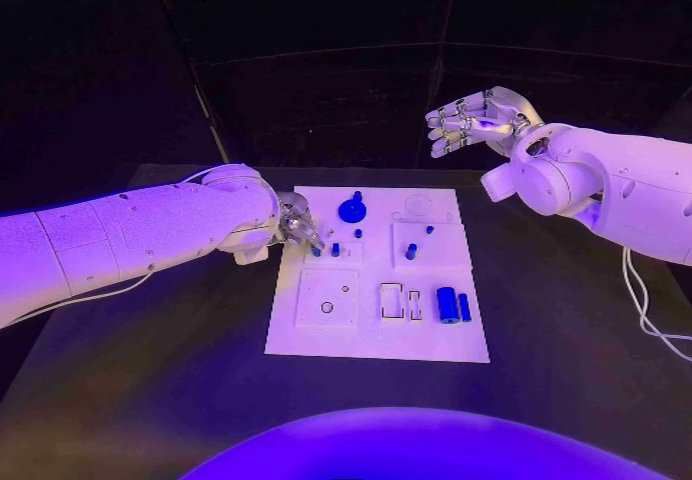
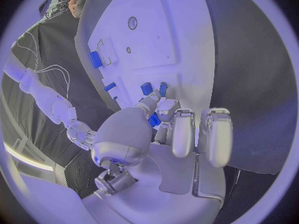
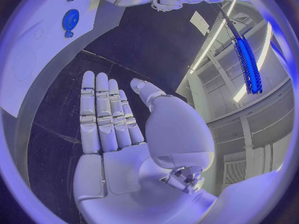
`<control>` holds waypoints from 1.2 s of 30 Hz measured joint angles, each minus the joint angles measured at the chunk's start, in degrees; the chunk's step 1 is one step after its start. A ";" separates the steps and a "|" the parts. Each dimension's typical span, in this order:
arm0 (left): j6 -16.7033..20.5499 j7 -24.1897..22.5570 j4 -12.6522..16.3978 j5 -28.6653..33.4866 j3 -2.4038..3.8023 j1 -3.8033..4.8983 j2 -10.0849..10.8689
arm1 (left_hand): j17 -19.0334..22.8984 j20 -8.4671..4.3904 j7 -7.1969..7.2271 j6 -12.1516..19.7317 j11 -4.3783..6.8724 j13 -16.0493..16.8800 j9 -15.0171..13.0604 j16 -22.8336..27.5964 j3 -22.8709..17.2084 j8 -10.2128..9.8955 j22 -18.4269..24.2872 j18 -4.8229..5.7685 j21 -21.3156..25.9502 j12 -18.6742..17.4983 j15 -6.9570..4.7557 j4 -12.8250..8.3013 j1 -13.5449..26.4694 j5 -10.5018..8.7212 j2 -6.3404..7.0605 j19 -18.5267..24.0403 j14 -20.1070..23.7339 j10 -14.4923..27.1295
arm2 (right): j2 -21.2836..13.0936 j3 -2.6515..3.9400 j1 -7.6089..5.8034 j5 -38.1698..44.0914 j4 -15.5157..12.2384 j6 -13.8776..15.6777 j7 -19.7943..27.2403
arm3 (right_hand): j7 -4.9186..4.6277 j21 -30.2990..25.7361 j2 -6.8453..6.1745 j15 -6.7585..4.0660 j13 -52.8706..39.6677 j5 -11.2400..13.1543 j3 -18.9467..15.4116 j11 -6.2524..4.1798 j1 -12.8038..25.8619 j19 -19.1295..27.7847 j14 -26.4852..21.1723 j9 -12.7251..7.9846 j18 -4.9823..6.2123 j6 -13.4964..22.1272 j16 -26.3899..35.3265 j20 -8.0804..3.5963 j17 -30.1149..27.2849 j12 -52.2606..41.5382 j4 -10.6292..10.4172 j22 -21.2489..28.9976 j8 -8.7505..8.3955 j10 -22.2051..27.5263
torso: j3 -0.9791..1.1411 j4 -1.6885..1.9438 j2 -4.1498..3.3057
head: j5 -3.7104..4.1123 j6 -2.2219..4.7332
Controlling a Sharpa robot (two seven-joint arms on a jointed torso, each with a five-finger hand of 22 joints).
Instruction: Assemble the parts on the task board
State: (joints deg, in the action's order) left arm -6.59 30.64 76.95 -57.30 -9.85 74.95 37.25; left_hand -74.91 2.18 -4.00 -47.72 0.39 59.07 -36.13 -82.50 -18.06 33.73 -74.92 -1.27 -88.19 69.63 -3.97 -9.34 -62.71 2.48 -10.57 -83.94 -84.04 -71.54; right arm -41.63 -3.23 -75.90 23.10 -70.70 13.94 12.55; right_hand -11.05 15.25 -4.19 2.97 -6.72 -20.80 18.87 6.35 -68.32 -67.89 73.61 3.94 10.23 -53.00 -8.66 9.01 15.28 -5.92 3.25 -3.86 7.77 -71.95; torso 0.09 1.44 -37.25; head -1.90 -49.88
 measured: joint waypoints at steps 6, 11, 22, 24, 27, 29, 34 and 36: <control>-0.23 0.00 0.06 -0.50 -0.06 0.06 -0.12 | 0.00 0.00 -0.01 0.00 0.00 -0.16 -0.11 0.00 0.00 0.00 0.00 0.00 0.00 0.00 0.00 0.00 0.00 -0.01 0.00 0.00 0.00 0.00 | -0.02 0.00 0.00 0.00 0.00 -0.02 0.00 | 0.00 0.00 0.00 0.00 0.00 0.00 0.00 0.00 0.00 0.00 0.00 0.00 0.00 0.00 0.00 0.00 0.03 0.00 0.00 0.00 0.00 0.00 | -0.01 0.00 0.00 | 0.00 -0.04; -0.36 0.02 0.01 -0.90 -0.14 0.07 -0.36 | 0.00 0.00 0.00 -0.01 0.03 0.01 -0.28 0.00 -0.16 0.14 0.00 0.00 0.00 0.00 0.00 0.16 0.26 -0.06 0.26 0.00 0.00 -0.04 | 0.02 0.00 0.00 0.01 0.00 -0.04 0.00 | 0.00 0.00 0.00 0.00 0.00 0.00 0.00 0.00 0.00 0.00 0.00 0.00 0.00 0.00 0.00 0.00 0.02 0.00 0.00 0.00 0.00 0.00 | -0.01 0.03 -0.01 | 0.00 -0.10; -0.89 0.09 -0.40 -1.23 -0.34 0.00 -0.78 | 0.00 -0.37 0.97 -1.40 0.64 0.19 -1.10 0.00 -2.83 1.60 0.00 0.00 0.00 0.00 -0.43 -1.89 3.91 -0.06 3.15 0.03 -0.01 -0.67 | -0.02 0.00 0.00 0.02 -0.03 -0.07 0.01 | 0.00 0.00 0.00 0.00 -0.01 0.00 0.00 0.00 0.00 0.00 0.00 0.00 0.00 0.00 0.00 0.00 0.02 0.00 0.00 0.00 0.00 0.00 | 0.01 0.03 -0.01 | 0.12 -0.13; -0.94 0.13 -0.64 -1.24 -0.38 -0.05 -0.91 | 0.00 -0.37 1.03 -1.86 0.85 0.18 -1.21 0.00 -1.85 1.91 0.00 0.00 0.00 0.00 -0.43 -0.90 5.09 0.00 3.89 0.03 -0.01 -0.87 | -0.02 0.00 0.00 0.02 -0.03 -0.07 0.01 | 0.00 0.00 0.00 0.00 -0.01 0.00 0.00 0.00 0.00 0.00 0.00 0.00 0.00 0.00 0.00 0.00 0.02 0.00 0.00 0.00 0.00 0.00 | 0.01 0.03 -0.01 | 0.14 -0.13; -1.07 0.18 -1.01 -1.24 -0.48 -0.17 -1.12 | 0.00 -0.37 1.34 -2.35 0.92 0.18 -1.39 0.00 0.24 2.07 0.00 0.00 0.00 0.00 -0.43 0.79 7.09 0.21 4.87 0.04 -0.01 -0.91 | -0.02 0.00 0.00 0.02 -0.04 -0.07 0.01 | 0.00 0.00 0.00 0.00 -0.01 0.00 0.00 0.00 0.00 0.00 0.00 0.00 0.00 0.00 0.00 0.00 0.02 0.00 0.00 0.00 0.00 0.00 | 0.02 0.03 -0.01 | 0.15 -0.13; -1.13 0.19 -1.26 -1.24 -0.50 -0.24 -1.28 | 0.00 -0.37 1.23 -2.24 0.83 0.18 -1.43 0.00 1.42 2.26 0.00 0.00 0.00 0.00 -0.43 1.49 7.86 0.22 5.64 0.04 -0.01 -0.83 | -0.02 0.00 0.00 0.02 -0.06 -0.07 0.01 | 0.00 0.00 0.00 0.00 -0.01 0.00 0.00 0.00 0.00 0.00 0.00 0.00 0.00 0.00 0.00 0.00 0.01 0.00 0.00 0.00 0.00 0.00 | 0.02 0.03 -0.01 | 0.18 -0.13; -1.23 0.24 -1.90 -1.24 -0.54 -0.28 -1.48 | 0.00 -0.37 1.23 -2.24 0.83 0.18 -1.64 0.00 4.00 2.45 0.00 0.00 0.00 0.00 -0.43 2.80 9.54 0.22 6.87 0.03 -0.02 -0.83 | -0.03 0.00 0.00 0.02 -0.12 -0.06 0.01 | 0.00 0.00 0.00 0.00 -0.01 0.00 0.00 0.00 0.00 0.00 0.00 0.00 0.00 0.00 0.00 0.00 0.01 0.00 0.00 0.00 0.00 0.00 | 0.02 0.03 -0.01 | 0.21 -0.13; -1.24 0.26 -2.08 -1.24 -0.56 -0.31 -1.53 | 0.00 -0.37 1.24 -2.24 0.83 0.18 -1.74 0.00 5.36 2.46 0.00 0.00 0.00 0.00 -0.43 3.41 9.93 0.22 7.26 0.03 -0.01 -0.83 | -0.04 0.00 0.00 0.01 -0.13 -0.06 0.01 | 0.00 0.00 0.00 0.00 -0.01 0.00 0.00 0.00 0.00 0.00 0.00 0.00 0.00 0.00 0.00 0.00 0.01 0.00 0.00 0.00 0.00 0.00 | 0.02 0.03 -0.01 | 0.22 -0.13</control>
State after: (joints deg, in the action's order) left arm -7.83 30.90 74.87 -58.55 -10.41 74.64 35.72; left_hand -74.91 1.81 -2.76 -49.95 1.22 59.25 -37.87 -82.50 -12.70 36.19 -74.91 -1.27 -88.19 69.63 -4.40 -5.93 -52.78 2.70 -3.31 -83.91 -84.06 -72.36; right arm -41.67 -3.23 -75.90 23.11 -70.83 13.88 12.56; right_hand -11.05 15.25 -4.20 2.97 -6.72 -20.80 18.86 6.35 -68.32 -67.89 73.61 3.94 10.24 -53.00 -8.66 9.01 15.29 -5.92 3.25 -3.86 7.77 -71.95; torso 0.11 1.47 -37.27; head -1.68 -50.01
